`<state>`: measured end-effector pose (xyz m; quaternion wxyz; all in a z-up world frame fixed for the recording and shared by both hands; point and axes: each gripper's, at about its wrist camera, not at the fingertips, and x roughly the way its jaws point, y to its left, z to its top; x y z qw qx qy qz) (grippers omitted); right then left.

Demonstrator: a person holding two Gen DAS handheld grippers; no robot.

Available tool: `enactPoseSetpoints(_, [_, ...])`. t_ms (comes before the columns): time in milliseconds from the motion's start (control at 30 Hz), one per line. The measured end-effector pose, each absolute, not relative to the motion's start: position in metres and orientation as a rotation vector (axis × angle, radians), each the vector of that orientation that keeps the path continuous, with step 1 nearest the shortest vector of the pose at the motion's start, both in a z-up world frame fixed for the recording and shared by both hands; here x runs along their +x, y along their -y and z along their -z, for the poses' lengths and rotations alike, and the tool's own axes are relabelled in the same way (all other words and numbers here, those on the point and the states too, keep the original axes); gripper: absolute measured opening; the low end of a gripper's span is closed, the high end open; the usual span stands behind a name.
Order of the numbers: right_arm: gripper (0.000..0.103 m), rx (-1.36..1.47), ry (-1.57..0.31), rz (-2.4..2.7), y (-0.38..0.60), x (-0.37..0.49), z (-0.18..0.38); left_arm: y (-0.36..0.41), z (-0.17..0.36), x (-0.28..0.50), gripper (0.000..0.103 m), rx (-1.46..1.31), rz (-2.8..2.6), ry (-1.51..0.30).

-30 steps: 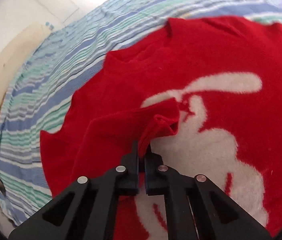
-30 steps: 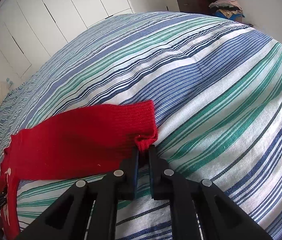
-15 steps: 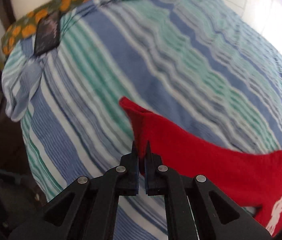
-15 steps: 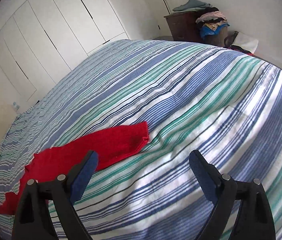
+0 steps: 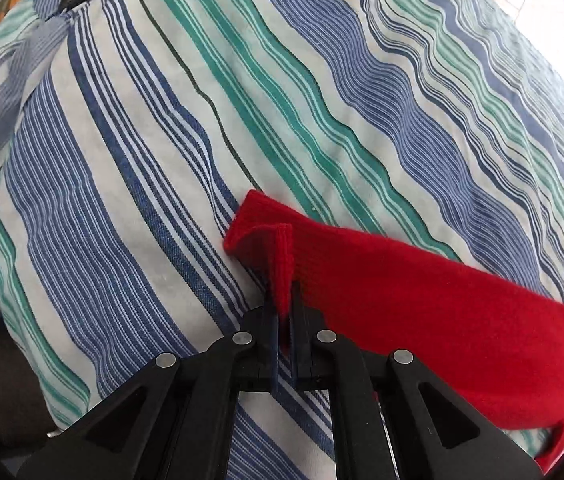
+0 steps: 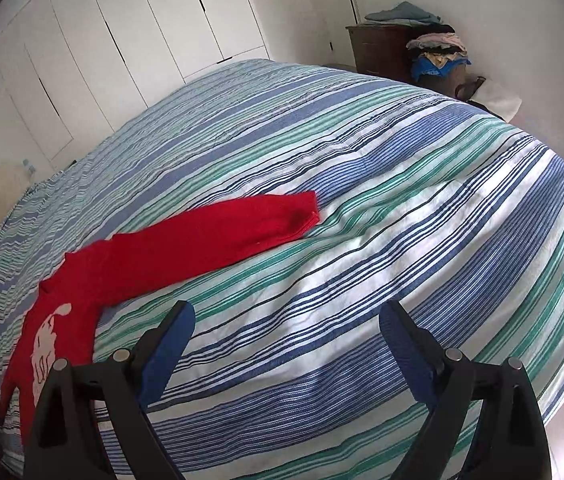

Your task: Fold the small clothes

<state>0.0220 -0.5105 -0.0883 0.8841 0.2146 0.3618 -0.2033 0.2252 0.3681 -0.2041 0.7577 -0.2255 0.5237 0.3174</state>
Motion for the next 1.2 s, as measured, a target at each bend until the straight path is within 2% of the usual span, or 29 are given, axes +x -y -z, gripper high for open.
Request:
enactPoseSetpoints(67, [0.093,0.423,-0.765,0.422,0.507,0.024,0.089,-0.366,0.201,0.228,0.006,-0.472,-0.682,-1.147])
enactPoseSetpoints(133, [0.093,0.4,-0.772,0.408,0.502,0.027,0.088,-0.364,0.195,0.224,0.018,-0.482,-0.652,-1.153])
enactPoseSetpoints(200, [0.093,0.375,-0.774,0.392,0.497,0.028,0.085,-0.358,0.184,0.215,0.064,-0.5,-0.62,-1.155])
enactPoseSetpoints(233, [0.093,0.363,-0.777,0.38,0.493,0.029,0.084,-0.355,0.176,0.206,0.071,-0.492,-0.625,-1.146])
enactPoseSetpoints(300, [0.093,0.341,-0.794,0.353,0.485,0.03,0.08,-0.34,0.157,0.183,0.074,-0.449,-0.623,-1.109])
enactPoseSetpoints(467, [0.093,0.265,-0.918,0.17,0.433,0.039,0.076,-0.266,0.121,0.134,0.067,-0.357,-0.395,-1.069])
enactPoseSetpoints(533, [0.093,0.191,-0.967,0.031,0.392,0.042,0.074,-0.202,0.111,0.119,0.059,-0.277,-0.186,-1.071])
enactPoseSetpoints(633, [0.087,0.054,-1.029,-0.232,0.316,0.041,0.077,-0.121,0.115,0.105,0.037,-0.14,0.071,-1.079])
enactPoseSetpoints(700, [0.057,-0.063,-1.064,-0.351,0.265,0.039,0.085,-0.066,0.135,0.1,0.012,-0.023,0.19,-1.126])
enactPoseSetpoints(767, [0.042,-0.125,-1.14,-0.444,0.227,0.041,0.107,-0.041,0.174,0.095,0.005,0.021,0.205,-1.261])
enactPoseSetpoints(800, [0.032,-0.137,-1.189,-0.461,0.217,0.041,0.123,-0.041,0.191,0.088,0.004,0.018,0.188,-1.329])
enactPoseSetpoints(867, [0.023,-0.137,-1.338,-0.437,0.213,0.039,0.164,-0.044,0.198,0.07,0.004,0.049,0.181,-1.326])
enactPoseSetpoints(1067, [0.023,-0.011,-1.324,-0.395,0.232,0.017,0.177,-0.045,0.196,0.057,0.003,0.062,0.164,-1.339])
enactPoseSetpoints(1200, [0.023,-0.028,-1.307,-0.384,0.229,0.013,0.182,-0.042,0.197,0.055,0.003,0.081,0.152,-1.331])
